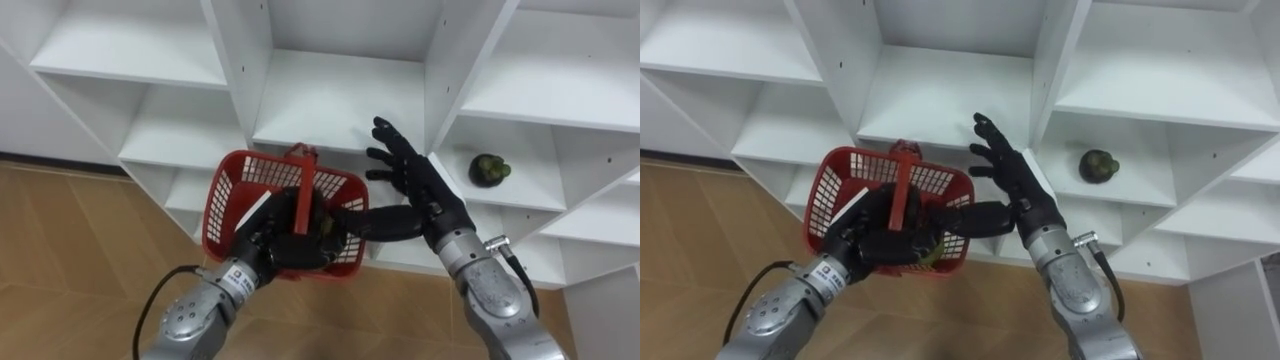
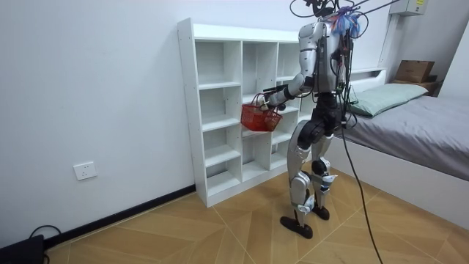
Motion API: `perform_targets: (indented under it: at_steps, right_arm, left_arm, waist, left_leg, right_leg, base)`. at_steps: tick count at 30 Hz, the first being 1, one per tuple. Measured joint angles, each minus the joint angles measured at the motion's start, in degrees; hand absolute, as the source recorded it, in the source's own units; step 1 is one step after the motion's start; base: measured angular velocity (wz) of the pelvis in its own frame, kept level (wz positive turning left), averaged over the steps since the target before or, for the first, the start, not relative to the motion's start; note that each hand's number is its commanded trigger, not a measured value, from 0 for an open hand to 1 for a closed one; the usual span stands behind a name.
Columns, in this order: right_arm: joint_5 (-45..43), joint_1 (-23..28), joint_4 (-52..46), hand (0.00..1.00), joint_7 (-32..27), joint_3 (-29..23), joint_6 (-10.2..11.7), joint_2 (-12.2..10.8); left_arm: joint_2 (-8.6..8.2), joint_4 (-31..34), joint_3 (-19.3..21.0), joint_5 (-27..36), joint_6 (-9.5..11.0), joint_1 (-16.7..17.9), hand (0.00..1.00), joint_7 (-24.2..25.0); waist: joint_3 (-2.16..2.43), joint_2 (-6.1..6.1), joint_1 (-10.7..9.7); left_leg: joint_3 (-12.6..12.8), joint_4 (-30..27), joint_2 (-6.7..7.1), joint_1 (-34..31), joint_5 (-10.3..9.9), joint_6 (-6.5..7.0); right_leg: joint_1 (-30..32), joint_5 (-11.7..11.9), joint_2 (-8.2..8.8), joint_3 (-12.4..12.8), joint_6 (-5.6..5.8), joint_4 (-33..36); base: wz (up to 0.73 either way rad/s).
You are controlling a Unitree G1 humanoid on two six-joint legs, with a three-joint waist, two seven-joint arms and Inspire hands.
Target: Collect fruits from the closet
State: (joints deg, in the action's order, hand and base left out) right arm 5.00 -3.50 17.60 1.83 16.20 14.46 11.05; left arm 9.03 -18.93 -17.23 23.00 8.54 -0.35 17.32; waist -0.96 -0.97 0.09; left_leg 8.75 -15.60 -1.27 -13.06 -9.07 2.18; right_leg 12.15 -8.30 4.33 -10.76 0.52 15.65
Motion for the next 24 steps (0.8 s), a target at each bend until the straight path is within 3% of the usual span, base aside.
perform_targets:
  at_steps: [24]
  right_arm:
    - [1.65, 0.01, 0.00, 0.00, 0.23, -0.02, 0.44, 0.00]
  left_arm:
    - [0.74, 0.98, 0.04, -0.03, 0.01, 0.00, 1.00, 0.73]
  waist:
    - [0.00, -0.23, 0.10]
  left_leg:
    - [0.60, 0.35, -0.07, 0.79, 0.00, 0.00]
  right_leg:
    - [-0.26, 0.01, -0.17, 1.17, -0.01, -0.02]
  base:
    - [-0.01]
